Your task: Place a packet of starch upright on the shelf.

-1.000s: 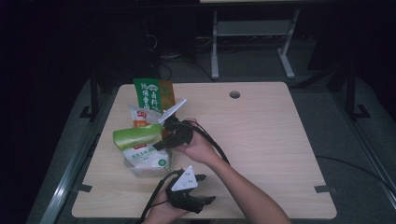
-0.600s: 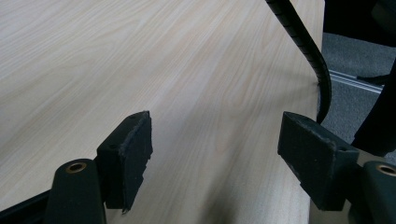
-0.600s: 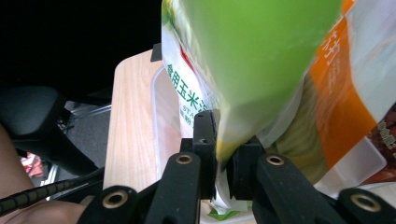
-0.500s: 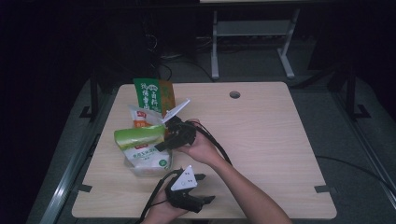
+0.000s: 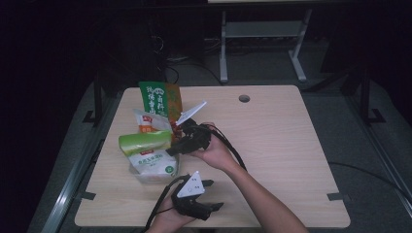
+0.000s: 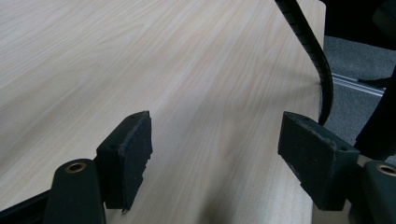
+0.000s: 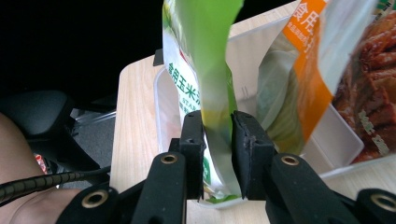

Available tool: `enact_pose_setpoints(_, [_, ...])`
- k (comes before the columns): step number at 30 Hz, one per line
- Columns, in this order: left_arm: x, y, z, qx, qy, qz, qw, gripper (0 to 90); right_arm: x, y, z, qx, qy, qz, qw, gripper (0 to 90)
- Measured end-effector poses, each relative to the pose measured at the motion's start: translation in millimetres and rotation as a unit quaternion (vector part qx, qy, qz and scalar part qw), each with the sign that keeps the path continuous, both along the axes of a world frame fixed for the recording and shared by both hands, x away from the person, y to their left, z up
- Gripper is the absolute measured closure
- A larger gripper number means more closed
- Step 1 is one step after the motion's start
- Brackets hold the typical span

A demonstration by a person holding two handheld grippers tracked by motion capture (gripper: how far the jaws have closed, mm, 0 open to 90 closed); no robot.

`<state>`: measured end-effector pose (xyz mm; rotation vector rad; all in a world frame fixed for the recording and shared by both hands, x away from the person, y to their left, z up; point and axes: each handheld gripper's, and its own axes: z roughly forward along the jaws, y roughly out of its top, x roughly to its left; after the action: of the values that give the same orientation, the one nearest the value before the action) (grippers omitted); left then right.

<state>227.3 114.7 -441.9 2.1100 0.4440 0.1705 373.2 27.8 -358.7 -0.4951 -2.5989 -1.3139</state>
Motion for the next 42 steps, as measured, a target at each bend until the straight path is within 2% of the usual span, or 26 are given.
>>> enact_pose_setpoints(11, [0.8, 0.1, 0.1, -0.001, 0.001, 0.001, 1.0000, 25.9, 1.4, -17.9, 3.7, 0.006, -0.001, -0.012, 0.9999, 66.8])
enact_pose_setpoints(22, [2.5, 2.0, 1.2, -0.001, 0.000, 0.004, 1.0000, 25.9, 2.2, -42.4, 6.8, 0.007, 0.007, -0.033, 0.9994, 62.1])
enact_pose_setpoints(25, [2.8, 2.0, 1.2, -0.001, 0.000, 0.005, 1.0000, 25.9, 1.8, -50.1, 6.8, 0.008, 0.008, -0.044, 0.9989, 59.2])
enact_pose_setpoints(26, [2.8, 1.8, 1.0, -0.001, 0.000, 0.004, 1.0000, 25.9, 2.6, -53.2, 6.0, 0.007, 0.001, -0.046, 0.9989, 58.6])
enact_pose_setpoints(34, [3.1, 1.4, 0.7, 0.002, 0.000, 0.003, 1.0000, 25.9, 4.6, -75.1, 4.9, 0.008, 0.004, -0.071, 0.9974, 54.2])
enact_pose_setpoints(42, [2.3, 1.8, 1.3, -0.002, -0.001, 0.004, 1.0000, 26.0, 5.8, -96.3, 1.5, -0.001, 0.007, -0.096, 0.9953, 50.7])
